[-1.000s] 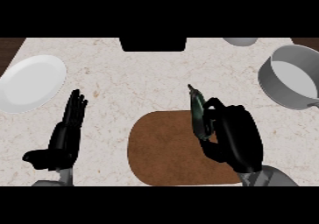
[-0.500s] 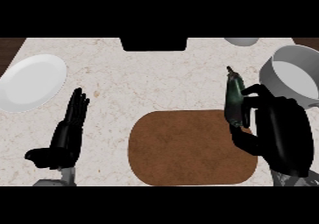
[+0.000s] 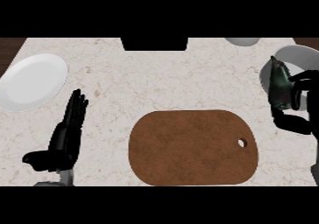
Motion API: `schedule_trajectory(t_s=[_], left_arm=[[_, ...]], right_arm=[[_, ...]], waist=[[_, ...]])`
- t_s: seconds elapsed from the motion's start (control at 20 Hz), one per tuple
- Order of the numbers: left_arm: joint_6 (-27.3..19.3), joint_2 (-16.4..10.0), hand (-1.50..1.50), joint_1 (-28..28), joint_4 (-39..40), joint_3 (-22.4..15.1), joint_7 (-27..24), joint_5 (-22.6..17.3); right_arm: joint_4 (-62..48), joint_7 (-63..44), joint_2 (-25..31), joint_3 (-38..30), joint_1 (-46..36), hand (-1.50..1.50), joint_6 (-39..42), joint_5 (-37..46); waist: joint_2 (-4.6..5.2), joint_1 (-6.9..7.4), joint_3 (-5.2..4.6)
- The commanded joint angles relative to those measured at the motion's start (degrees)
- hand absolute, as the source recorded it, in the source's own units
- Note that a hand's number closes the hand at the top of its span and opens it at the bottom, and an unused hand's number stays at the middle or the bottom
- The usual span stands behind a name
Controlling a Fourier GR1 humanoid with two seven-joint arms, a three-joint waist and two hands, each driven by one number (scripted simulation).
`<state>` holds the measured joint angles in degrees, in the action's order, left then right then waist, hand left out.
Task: Pick the eggplant from the cutting board and place it in the pot
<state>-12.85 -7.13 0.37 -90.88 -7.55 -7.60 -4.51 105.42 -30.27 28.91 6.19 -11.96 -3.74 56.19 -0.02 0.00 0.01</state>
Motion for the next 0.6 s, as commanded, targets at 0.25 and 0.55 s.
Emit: schedule_trajectory(t_s=[0.25,0.55], left_arm=[[-0.76,1.57,0.0,-1.48,-0.18,0.01,1.69,1.65],[3.19,-0.61,0.0,-2.16,1.55,3.44,0.69,-1.31]], right_arm=[[-22.59,16.48,3.71,-12.65,-4.61,1.5,-5.41,-5.89],[-36.56,28.96,6.43,-18.17,-5.69,1.5,-5.61,-11.74]], waist=[[0.17,0.4,0.01],[0.19,0.43,0.03]])
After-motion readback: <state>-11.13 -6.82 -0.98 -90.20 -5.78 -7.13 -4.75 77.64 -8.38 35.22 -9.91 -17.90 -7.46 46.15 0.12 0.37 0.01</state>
